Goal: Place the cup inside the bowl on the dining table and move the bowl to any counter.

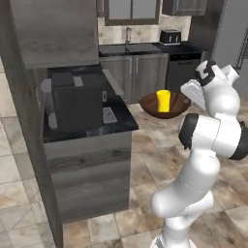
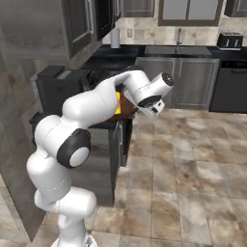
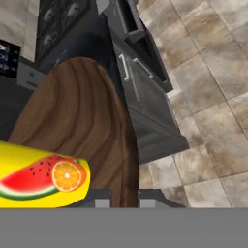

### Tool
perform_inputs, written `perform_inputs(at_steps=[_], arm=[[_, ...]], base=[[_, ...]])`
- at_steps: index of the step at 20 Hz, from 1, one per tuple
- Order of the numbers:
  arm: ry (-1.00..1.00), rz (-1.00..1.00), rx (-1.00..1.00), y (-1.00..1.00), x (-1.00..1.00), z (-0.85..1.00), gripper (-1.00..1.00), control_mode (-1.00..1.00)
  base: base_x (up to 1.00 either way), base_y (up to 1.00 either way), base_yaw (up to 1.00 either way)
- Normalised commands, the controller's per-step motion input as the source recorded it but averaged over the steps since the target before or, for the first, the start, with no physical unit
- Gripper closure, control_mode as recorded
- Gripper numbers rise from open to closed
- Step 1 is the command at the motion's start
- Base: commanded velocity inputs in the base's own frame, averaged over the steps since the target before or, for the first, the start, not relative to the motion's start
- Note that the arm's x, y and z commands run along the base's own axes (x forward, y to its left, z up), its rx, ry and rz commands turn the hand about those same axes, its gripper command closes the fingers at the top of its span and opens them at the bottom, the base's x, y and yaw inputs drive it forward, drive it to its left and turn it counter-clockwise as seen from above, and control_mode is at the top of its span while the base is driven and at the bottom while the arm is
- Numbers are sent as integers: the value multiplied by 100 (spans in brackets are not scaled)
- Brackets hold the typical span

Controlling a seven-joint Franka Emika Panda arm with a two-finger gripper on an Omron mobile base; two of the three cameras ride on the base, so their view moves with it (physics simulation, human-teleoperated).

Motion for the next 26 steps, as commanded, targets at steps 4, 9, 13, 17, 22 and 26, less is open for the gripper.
perform_inputs(at_steps=[4,9,13,17,22,26], arm=[[0,0,0,0,0,0,100,100],[0,0,0,0,0,0,100,100],[0,0,0,0,0,0,100,100],[0,0,0,0,0,0,100,100],[0,0,0,0,0,0,100,100],[0,0,0,0,0,0,100,100]], base=[[38,-70,0],[44,-65,0],[45,-62,0],[43,-60,0],[51,-45,0],[62,-30,0]])
